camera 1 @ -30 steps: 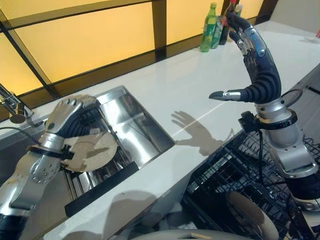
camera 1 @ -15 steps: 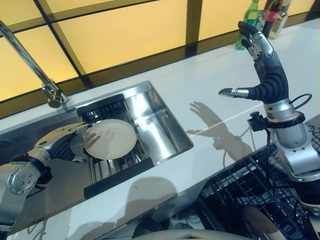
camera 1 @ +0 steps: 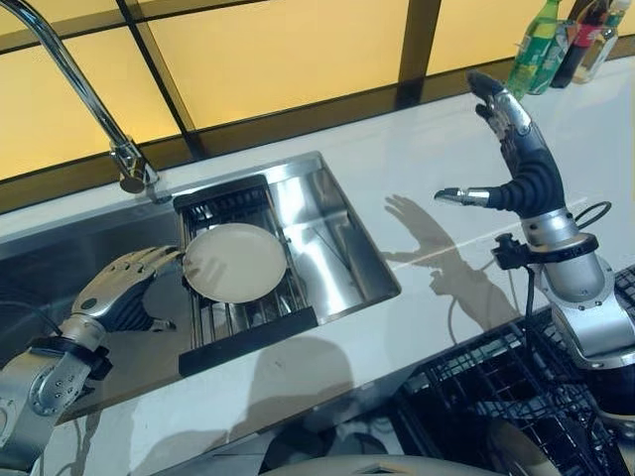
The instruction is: Pick up plates and place into dishwasher.
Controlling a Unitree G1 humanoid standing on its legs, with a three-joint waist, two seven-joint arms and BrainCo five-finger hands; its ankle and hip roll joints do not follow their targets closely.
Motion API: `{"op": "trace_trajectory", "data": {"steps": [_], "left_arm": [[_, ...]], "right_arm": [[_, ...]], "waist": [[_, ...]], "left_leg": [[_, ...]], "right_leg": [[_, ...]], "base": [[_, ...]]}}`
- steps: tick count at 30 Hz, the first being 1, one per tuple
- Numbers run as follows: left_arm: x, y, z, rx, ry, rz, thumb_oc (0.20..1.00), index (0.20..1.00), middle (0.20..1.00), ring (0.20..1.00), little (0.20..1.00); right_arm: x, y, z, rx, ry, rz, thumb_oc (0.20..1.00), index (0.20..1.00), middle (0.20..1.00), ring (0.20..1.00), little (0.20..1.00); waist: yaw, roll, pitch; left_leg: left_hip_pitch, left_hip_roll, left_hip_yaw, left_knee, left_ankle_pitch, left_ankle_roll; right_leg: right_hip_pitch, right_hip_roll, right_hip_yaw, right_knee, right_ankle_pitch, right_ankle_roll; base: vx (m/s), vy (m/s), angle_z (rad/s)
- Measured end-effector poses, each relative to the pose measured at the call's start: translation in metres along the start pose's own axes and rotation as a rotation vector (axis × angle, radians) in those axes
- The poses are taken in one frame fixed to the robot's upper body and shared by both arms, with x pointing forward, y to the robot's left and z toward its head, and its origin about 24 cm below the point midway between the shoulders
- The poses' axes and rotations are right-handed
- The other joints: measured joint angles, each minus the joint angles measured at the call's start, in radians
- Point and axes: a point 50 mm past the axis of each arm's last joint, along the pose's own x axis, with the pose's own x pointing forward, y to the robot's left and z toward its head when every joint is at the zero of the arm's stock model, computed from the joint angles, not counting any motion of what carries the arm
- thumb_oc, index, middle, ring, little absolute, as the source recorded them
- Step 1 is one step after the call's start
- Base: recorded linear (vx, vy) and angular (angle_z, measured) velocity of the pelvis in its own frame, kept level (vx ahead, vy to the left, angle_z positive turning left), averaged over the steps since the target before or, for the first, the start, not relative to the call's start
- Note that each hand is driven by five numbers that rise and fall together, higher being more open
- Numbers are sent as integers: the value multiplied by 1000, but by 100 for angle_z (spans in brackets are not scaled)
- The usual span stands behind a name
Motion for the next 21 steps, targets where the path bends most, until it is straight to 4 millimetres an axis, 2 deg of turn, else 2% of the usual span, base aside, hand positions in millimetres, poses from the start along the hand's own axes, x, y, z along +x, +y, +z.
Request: {"op": "trace_trajectory", "data": {"steps": [5,12,18,21], "left_arm": [[-4,-16,6,-51,7,128,1000,1000,1000,1000,1000],[-4,-13,6,-55,23,294,1000,1000,1000,1000,1000],[-1,-24,17,-54,-27,241,1000,1000,1000,1000,1000],[1,-33,26,46,-94,180,1000,1000,1000,1000,1000]], "right_arm": [[-6,3,-4,13,28,3,1000,1000,1000,1000,1000],[-13,8,-9,40,58,-6,1000,1000,1000,1000,1000],[-14,9,-10,49,63,-8,1000,1000,1000,1000,1000],[-14,9,-10,42,65,-6,1000,1000,1000,1000,1000]], "waist": [[-24,-5,10],[-33,-7,12],[-48,-8,14],[-56,-5,27]], "left_leg": [[-1,0,10,2,-1,0],[2,6,32,2,-2,0],[3,6,32,4,-2,0],[4,6,38,6,-2,0]], "right_leg": [[-17,-1,17,17,-4,-3],[-24,4,34,19,-2,-5],[-20,4,36,19,0,-5],[-24,4,42,19,2,-5]], "base": [[59,13,-10],[71,13,-8],[56,30,0],[-11,62,-6]]}}
